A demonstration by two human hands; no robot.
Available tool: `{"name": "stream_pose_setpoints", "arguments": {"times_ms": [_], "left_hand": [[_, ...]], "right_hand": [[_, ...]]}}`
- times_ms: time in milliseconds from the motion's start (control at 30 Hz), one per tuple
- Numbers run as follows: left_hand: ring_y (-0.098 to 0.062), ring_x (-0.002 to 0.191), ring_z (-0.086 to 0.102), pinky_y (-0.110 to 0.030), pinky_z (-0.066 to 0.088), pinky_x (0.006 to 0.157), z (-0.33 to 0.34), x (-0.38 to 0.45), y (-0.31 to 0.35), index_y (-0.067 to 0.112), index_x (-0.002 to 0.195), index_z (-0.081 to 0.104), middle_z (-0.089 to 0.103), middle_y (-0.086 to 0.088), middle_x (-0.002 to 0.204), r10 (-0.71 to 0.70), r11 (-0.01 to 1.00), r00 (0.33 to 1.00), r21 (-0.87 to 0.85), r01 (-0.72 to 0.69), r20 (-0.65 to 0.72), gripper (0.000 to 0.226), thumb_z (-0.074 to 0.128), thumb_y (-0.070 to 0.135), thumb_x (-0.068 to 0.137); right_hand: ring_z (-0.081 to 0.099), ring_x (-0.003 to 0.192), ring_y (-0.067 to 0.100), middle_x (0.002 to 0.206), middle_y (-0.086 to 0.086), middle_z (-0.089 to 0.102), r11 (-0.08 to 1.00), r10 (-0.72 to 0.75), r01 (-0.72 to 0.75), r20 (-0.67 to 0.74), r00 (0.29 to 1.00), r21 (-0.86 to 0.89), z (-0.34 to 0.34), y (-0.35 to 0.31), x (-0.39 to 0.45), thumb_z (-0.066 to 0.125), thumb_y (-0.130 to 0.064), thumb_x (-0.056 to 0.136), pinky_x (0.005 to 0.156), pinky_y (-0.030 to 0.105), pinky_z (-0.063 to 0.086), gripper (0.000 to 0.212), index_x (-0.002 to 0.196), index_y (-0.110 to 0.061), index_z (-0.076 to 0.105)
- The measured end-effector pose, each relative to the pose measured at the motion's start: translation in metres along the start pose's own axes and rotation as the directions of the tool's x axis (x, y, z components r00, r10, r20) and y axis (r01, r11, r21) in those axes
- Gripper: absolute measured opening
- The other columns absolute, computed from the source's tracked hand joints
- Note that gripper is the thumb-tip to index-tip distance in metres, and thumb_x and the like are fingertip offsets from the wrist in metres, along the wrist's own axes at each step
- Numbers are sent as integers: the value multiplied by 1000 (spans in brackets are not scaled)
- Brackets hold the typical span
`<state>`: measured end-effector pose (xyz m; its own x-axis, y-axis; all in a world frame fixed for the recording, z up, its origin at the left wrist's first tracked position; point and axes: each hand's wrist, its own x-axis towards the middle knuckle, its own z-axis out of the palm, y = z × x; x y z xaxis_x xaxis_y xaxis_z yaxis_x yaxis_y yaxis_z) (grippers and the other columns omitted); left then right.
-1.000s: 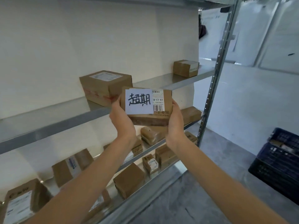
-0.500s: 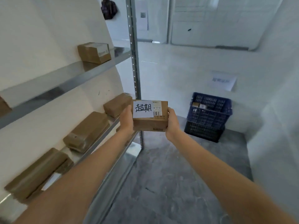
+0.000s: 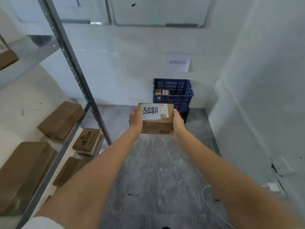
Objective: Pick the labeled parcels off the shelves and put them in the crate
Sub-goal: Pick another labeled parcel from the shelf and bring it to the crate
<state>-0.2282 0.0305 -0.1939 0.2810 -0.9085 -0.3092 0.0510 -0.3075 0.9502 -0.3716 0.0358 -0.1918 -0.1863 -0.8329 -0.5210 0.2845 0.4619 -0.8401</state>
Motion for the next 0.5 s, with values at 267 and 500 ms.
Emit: {"name": "stream_pose_setpoints", "arguments": {"times_ms": [267, 500], "left_hand": [[-20, 95, 62, -36, 50, 85, 83, 81, -8, 28, 107, 60, 68, 0, 104, -39, 999, 994, 40, 35, 107, 31, 35, 43, 98], [-18, 91, 61, -29, 45, 74, 131, 146, 5, 23, 115, 60, 67, 0, 103, -43, 996, 996, 83, 37, 80, 36, 33, 43, 100]], "right_hand": [[68, 104, 26, 113, 6, 72, 999, 38, -38, -49, 998, 16, -31, -27, 113, 42, -58, 96, 98, 47, 52, 47, 120, -24, 63], [67, 104, 23, 110, 5, 71, 995, 94, -94, -11, 995, 10, -37, -60, 186, 42, -52, 100, 81, 35, 54, 38, 113, -24, 64]]}}
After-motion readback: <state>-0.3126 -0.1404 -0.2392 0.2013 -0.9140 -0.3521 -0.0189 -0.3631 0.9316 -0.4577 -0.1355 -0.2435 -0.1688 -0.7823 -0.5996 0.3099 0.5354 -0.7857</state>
